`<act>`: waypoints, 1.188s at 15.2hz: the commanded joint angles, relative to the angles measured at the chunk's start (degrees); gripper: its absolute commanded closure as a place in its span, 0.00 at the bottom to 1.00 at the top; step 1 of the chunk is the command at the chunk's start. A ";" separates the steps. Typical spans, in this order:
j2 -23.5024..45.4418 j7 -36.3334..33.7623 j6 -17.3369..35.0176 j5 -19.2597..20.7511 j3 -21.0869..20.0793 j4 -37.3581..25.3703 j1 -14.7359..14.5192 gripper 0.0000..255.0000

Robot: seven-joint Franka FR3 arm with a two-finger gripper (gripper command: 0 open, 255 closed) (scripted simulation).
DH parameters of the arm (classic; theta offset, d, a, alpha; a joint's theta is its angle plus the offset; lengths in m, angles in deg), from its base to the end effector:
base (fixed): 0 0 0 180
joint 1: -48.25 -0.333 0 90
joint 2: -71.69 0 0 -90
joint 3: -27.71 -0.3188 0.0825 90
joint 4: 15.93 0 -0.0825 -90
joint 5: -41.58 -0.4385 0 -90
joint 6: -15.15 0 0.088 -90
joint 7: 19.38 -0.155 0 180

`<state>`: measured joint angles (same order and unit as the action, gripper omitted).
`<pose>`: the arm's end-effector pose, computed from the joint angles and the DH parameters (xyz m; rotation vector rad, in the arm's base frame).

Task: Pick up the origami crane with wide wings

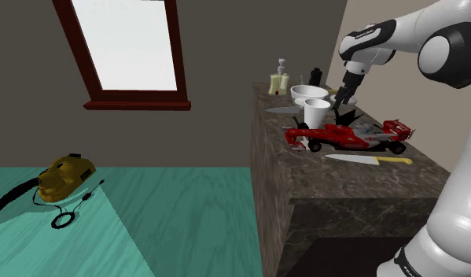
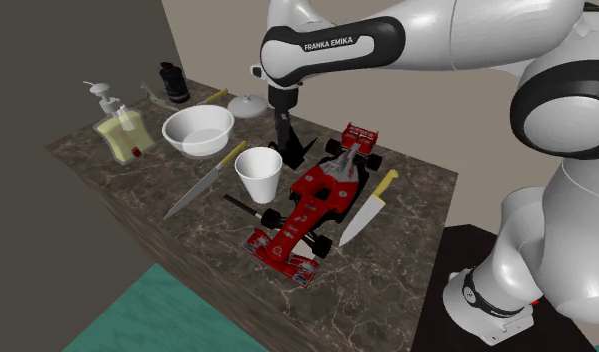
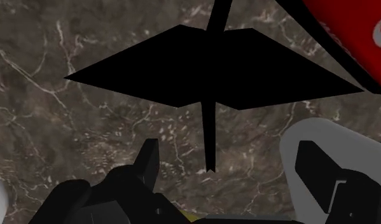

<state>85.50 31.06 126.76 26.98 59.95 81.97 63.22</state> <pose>0.4964 -0.4675 0.4059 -3.0930 0.0276 -0.1692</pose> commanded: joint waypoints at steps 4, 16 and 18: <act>2.18 1.49 2.82 -1.57 -0.26 1.06 0.72 0.00; 2.78 2.02 4.56 -2.10 -0.43 2.34 0.81 1.00; 2.77 2.01 4.57 -2.09 -0.43 2.36 0.80 1.00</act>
<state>88.27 33.07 131.34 24.89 59.53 84.32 64.03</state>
